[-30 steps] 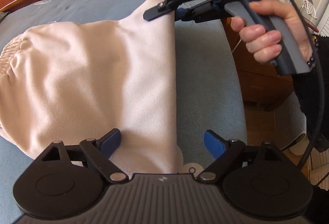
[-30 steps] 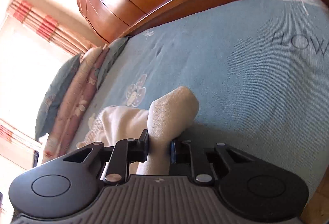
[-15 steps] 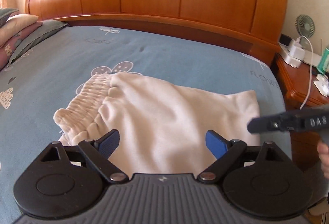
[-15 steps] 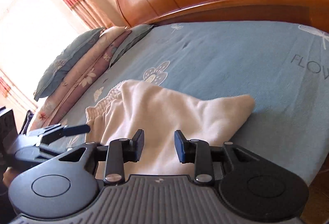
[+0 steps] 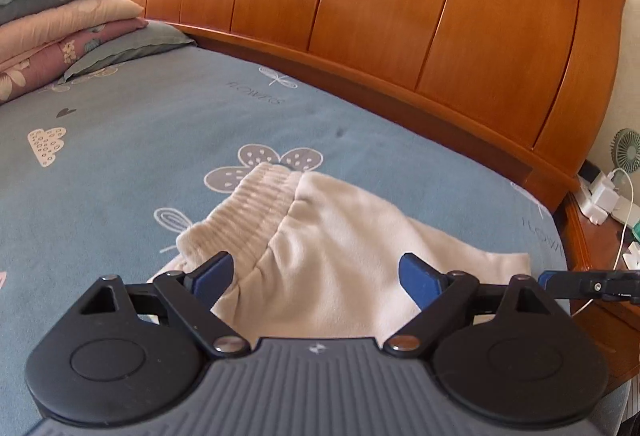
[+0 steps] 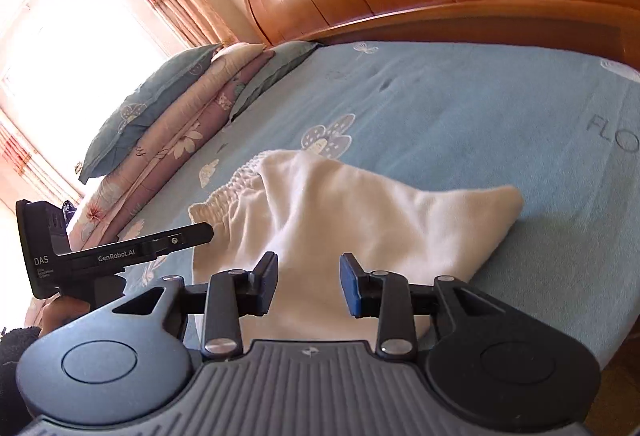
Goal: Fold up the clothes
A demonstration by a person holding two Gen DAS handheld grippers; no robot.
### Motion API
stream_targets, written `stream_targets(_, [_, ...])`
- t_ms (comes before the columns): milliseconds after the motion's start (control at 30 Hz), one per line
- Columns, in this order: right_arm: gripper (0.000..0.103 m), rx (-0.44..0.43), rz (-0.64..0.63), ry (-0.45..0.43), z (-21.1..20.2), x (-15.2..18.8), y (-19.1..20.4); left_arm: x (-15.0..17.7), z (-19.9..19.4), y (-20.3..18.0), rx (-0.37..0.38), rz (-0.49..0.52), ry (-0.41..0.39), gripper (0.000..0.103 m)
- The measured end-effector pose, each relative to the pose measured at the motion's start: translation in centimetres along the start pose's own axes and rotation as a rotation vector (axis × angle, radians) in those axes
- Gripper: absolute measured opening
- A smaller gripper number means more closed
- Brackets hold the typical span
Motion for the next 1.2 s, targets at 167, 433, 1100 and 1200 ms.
stream_targets(167, [0.038, 0.048, -0.278, -0.030, 2.2, -8.5, 2.1, 0.8, 4.3, 3.7, -0.165, 0.016, 0.075, 0.088])
stream_targets(433, [0.021, -0.012, -0.489, 0.095, 9.3, -14.7, 2.9, 1.6, 3.4, 5.3, -0.130, 0.010, 0.062, 0.089])
stream_targets(1100, [0.014, -0.076, -0.528, 0.395, 26.9, -7.3, 5.8, -2.4, -2.4, 5.6, 0.117, -0.054, -0.027, 0.082])
stream_targets(1200, [0.015, -0.086, -0.527, 0.398, 26.1, -8.1, 6.1, -1.9, -1.8, 3.4, 0.152, 0.037, 0.016, 0.082])
Point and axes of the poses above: each gripper's, at about its wrist camera, not at the fingertips, and z roughly the way its jaws point, y to its left, x to its underside, the point moved 10 cm from there along z, roughly the way its jaws point, and after that the axes turned 15 degrees about -z, right-handed, at the moved point
